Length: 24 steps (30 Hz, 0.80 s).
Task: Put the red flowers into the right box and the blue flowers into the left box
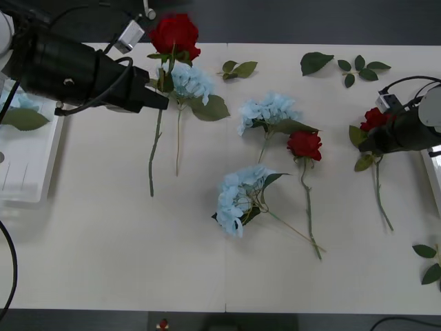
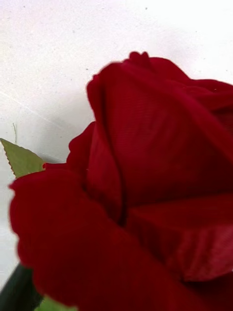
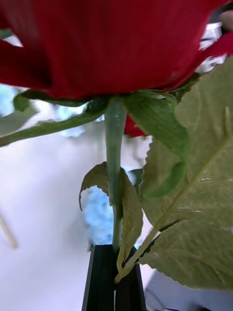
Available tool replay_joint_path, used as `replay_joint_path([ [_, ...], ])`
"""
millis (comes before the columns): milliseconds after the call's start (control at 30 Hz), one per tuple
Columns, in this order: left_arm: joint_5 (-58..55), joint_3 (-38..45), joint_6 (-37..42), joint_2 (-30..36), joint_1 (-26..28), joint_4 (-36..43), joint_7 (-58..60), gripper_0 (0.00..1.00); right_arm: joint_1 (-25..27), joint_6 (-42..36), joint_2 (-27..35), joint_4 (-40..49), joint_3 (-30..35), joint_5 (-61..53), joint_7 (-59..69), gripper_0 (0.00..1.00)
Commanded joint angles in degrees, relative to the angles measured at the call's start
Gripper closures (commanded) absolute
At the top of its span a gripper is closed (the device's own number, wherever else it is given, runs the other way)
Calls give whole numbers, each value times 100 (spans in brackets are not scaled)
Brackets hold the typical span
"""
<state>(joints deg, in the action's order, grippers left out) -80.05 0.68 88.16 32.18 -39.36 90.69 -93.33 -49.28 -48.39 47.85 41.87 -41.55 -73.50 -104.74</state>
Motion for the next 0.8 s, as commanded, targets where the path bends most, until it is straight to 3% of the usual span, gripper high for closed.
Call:
replay_joint_path([
  [33,-916,143,-159,139,-2,19,-212,100,-82,58,-100,15,-2,73,-293,51],
  [233,-1883,117,-616,121,-11,-104,-748,100,-82,85,-127,6,-2,99,-355,69],
  [367,-2304,126,-792,86,-37,-201,-1064,100,-82,85,-118,6,-2,99,-390,96],
  [600,-2463,117,-827,-2,-63,-271,-1530,100,-108,85,-39,15,-2,20,-460,100],
  [800,-2551,-15,-924,-46,-63,-271,-1592,100,-425,-504,541,401,-2,-112,-504,100],
])
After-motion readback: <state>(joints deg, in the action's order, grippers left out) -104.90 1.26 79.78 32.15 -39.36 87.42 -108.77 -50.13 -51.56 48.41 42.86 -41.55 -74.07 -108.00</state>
